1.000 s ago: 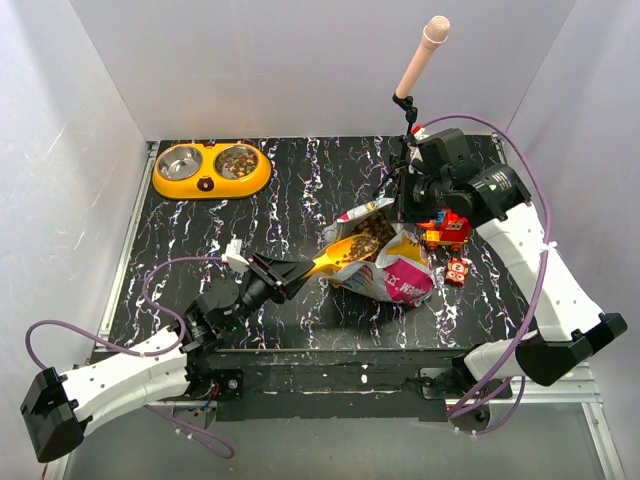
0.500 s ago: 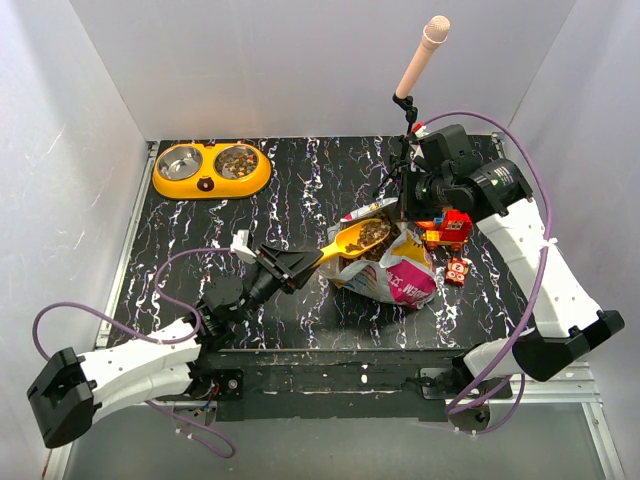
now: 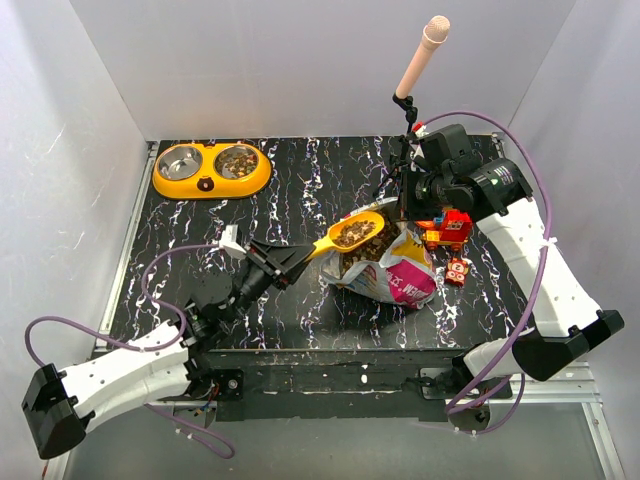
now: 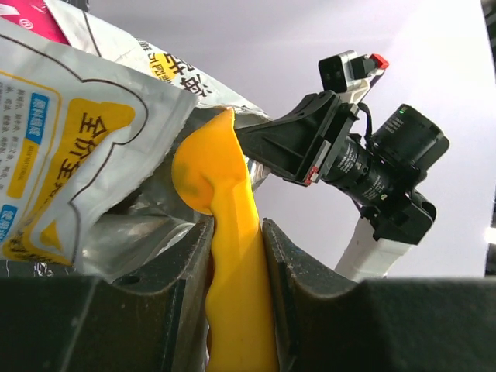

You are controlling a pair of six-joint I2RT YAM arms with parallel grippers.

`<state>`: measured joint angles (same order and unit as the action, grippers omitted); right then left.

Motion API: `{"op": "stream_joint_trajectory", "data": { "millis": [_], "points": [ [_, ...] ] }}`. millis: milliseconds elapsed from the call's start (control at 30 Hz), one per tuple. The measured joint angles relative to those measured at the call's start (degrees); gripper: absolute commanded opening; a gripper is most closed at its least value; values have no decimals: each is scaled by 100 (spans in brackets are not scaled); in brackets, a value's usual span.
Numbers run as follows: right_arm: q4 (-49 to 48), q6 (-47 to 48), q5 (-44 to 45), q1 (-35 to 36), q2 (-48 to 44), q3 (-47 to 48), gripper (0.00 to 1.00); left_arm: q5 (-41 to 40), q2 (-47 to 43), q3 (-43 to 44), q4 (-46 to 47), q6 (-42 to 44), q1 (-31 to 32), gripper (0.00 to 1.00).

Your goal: Serve the pet food

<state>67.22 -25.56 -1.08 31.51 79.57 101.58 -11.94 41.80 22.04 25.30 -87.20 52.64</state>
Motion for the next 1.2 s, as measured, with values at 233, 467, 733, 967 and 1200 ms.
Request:
{"op": "stream_joint_trajectory", "data": {
  "millis": [233,467,733,967,1200],
  "points": [
    [0,-81,-50,-2,4,0,1,122,1054,1757,-1886,177,2,0],
    [13,-166,-170,-4,20,0,1,-166,1910,2911,-3849,35,122,0],
    [7,-278,-210,-28,57,0,1,-452,3576,4046,-4732,-498,262,0],
    [0,-264,-127,-76,66,0,1,-713,3858,3532,-3399,-409,260,0],
    [0,-273,-341,-44,66,-24,1,-398,3460,1622,-549,-468,142,0]
  ]
}}
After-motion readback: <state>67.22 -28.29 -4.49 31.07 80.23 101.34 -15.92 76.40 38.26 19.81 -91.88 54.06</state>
